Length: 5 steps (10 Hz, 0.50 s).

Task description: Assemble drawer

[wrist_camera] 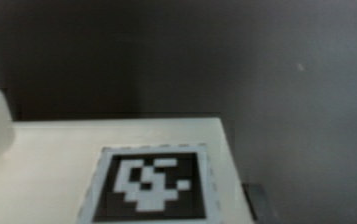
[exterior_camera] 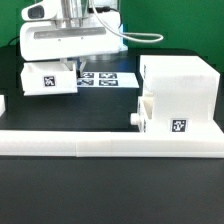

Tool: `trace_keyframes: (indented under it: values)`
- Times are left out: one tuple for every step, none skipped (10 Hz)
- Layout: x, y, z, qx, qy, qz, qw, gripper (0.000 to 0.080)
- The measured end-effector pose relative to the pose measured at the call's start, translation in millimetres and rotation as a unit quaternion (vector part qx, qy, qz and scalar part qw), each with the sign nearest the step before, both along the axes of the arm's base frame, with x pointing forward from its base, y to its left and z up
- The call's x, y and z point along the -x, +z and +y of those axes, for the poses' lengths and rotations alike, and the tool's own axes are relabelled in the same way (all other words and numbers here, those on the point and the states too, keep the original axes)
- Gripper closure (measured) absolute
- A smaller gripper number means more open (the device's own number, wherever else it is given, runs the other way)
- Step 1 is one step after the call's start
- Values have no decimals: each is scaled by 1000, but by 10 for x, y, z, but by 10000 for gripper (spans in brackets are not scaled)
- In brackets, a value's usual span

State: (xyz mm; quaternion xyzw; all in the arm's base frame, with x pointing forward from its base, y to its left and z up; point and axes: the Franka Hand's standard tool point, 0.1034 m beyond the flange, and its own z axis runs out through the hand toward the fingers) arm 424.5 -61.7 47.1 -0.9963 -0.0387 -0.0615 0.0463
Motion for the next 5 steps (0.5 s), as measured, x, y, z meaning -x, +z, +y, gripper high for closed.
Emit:
trace_keyframes:
  values:
    - [-109, 49, 24, -5, 17, 2, 1000, 757]
    - [-206, 89, 19, -8, 32, 1, 999, 757]
    - [-179, 70, 13, -6, 30, -1, 1000, 757]
    - [-155, 56, 19, -3, 59, -1, 998, 757]
    - [-158, 56, 15, 2, 99, -5, 995, 757]
